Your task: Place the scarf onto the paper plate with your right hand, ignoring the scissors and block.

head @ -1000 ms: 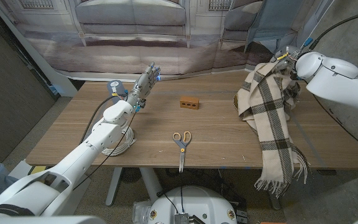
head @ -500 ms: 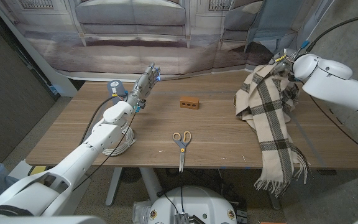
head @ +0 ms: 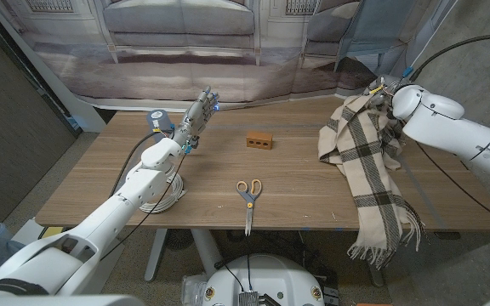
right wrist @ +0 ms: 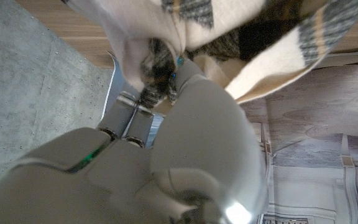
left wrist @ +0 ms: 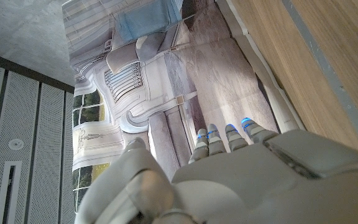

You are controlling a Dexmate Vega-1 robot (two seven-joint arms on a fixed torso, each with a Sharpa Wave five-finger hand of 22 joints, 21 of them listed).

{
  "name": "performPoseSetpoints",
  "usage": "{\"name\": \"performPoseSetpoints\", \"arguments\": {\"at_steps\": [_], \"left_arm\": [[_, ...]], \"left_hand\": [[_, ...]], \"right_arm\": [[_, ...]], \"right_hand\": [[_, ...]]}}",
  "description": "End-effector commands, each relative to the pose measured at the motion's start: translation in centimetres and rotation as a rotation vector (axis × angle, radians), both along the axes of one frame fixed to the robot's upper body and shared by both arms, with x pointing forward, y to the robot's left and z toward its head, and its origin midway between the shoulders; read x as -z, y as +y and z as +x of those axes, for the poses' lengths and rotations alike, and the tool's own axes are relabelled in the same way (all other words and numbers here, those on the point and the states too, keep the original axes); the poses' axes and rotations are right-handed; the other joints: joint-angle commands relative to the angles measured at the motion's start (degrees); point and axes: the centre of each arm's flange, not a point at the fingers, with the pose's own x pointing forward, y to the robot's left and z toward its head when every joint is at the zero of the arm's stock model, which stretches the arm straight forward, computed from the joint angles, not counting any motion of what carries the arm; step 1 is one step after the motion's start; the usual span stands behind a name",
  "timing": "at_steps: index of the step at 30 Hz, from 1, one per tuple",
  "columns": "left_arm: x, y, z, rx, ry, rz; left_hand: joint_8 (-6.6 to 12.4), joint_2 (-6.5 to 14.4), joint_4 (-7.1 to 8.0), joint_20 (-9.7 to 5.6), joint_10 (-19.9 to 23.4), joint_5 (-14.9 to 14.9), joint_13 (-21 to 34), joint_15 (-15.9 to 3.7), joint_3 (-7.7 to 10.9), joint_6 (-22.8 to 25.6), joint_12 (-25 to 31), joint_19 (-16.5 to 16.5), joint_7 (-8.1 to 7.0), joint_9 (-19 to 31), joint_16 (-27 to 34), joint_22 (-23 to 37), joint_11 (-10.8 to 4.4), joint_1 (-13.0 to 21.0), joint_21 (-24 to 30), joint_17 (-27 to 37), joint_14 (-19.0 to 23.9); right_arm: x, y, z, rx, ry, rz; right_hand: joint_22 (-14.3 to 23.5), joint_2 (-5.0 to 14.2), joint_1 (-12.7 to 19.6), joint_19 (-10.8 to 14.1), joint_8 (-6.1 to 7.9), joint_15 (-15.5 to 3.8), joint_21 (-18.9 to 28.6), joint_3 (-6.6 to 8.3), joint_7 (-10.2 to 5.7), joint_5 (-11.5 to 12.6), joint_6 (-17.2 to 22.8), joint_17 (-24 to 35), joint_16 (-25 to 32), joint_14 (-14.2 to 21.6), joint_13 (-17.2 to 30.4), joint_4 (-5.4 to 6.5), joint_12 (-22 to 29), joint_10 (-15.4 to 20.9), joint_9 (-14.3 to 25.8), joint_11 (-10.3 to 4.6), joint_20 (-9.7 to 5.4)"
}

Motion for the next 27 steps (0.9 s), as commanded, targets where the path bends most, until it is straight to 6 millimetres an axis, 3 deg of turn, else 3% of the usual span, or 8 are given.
{"name": "performPoseSetpoints", "arguments": {"at_steps": [1,11,27], "left_arm": [[-0.7,-0.4,-0.3,-0.004,-0.004,0.019],[-0.9,-0.3,-0.8,-0.009,-0.012,0.016],[-0.4,0.4,-1.4,-0.027,-0.007,0.002]], "left_hand": [[0.18,-0.1,0.02,-2.40,-0.1,0.0,0.3,-0.27,-0.18,0.1,0.1,0.2,0.22,0.1,0.1,0.1,-0.13,0.6,0.0,0.2,-0.1],[0.19,-0.1,0.00,-2.29,-0.1,0.0,0.2,-0.30,-0.28,0.1,0.1,0.2,0.16,0.1,0.1,0.1,-0.09,0.7,0.0,0.2,-0.1],[0.21,0.0,-0.02,-2.08,-0.1,0.0,0.2,-0.24,-0.46,0.2,0.1,0.0,0.17,0.1,0.1,0.1,-0.03,0.8,-0.2,0.2,-0.2]], "right_arm": [[1.9,0.1,2.2,-0.009,0.004,0.008],[2.7,1.4,4.7,-0.004,0.029,-0.047],[4.2,2.4,6.3,-0.021,0.065,-0.068]], "right_hand": [[0.0,2.32,1.9,0.2,-0.08,-13.00,0.5,2.33,-0.26,0.3,0.5,0.1,0.4,8.0,0.2,1.94,0.0,0.7,0.2,0.31,-8.32],[-0.1,2.44,1.9,0.3,-0.19,-12.99,0.7,2.29,-0.23,0.3,0.5,0.1,0.3,8.1,0.3,1.97,-0.2,0.7,0.1,0.29,-8.31],[-0.4,2.49,1.8,0.4,-0.21,-12.99,0.9,2.18,-0.22,0.2,0.5,0.1,0.3,8.4,0.5,1.98,-0.6,0.8,0.2,0.21,-8.29]]}}
